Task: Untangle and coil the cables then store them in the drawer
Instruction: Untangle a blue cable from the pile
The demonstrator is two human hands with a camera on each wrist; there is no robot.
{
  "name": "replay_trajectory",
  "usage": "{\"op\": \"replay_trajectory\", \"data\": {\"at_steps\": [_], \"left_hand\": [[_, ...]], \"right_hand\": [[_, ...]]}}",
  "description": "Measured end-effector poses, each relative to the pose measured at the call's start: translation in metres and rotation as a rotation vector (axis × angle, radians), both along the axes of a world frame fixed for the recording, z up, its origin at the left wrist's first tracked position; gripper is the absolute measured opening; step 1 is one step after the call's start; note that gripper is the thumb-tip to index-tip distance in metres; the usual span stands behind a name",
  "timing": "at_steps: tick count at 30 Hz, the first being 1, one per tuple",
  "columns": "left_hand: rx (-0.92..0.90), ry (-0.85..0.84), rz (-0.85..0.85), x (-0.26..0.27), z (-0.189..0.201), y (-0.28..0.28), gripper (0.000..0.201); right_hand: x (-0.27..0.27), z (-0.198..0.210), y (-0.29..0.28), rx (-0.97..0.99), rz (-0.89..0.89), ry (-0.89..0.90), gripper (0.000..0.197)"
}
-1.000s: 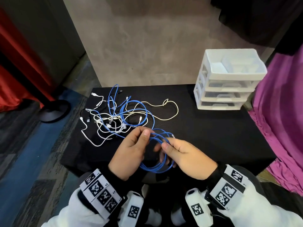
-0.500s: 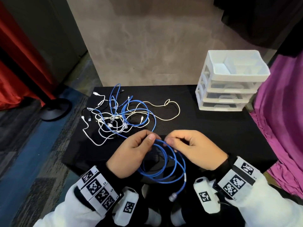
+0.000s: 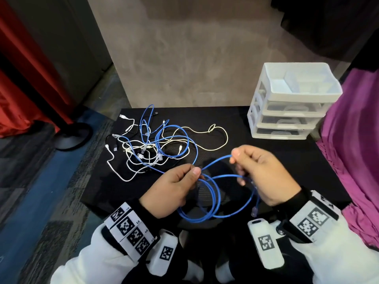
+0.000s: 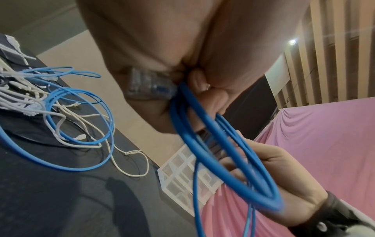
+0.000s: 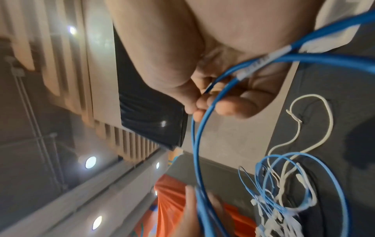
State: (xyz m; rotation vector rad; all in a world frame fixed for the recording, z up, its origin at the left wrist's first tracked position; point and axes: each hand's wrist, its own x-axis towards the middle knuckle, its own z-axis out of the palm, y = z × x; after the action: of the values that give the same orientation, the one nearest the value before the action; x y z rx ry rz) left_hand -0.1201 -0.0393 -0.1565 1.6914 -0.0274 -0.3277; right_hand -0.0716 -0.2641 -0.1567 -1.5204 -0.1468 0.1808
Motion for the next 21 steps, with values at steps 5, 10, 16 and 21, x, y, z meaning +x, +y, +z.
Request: {"op": "replay_trajectory", "data": {"at_steps": [5, 10, 16, 21], "left_hand": [[0.026, -0.024, 0.075, 0.000, -0.006, 0.002, 0.033], [-0.034, 0.046, 0.230, -0.003, -0.006, -0.001, 0.032], [-0.093, 0.012, 0.173, 0.000, -0.002, -0.006, 0.031], [-0.143, -0.025, 0.112, -0.002, 0.002, -0.007, 0.034]], "right_hand": [[0.007, 0.001, -0.018, -0.032, -0.075, -0.006, 0.033], [-0.009, -0.006, -0.018, -0.349, 0.166, -0.118, 0.028], [-0.025, -0.010, 0.003, -0.307, 0.295, -0.142, 0.020], [-0.029, -0.007, 0.011, -0.337, 0.325, -0.164, 0.030]]}}
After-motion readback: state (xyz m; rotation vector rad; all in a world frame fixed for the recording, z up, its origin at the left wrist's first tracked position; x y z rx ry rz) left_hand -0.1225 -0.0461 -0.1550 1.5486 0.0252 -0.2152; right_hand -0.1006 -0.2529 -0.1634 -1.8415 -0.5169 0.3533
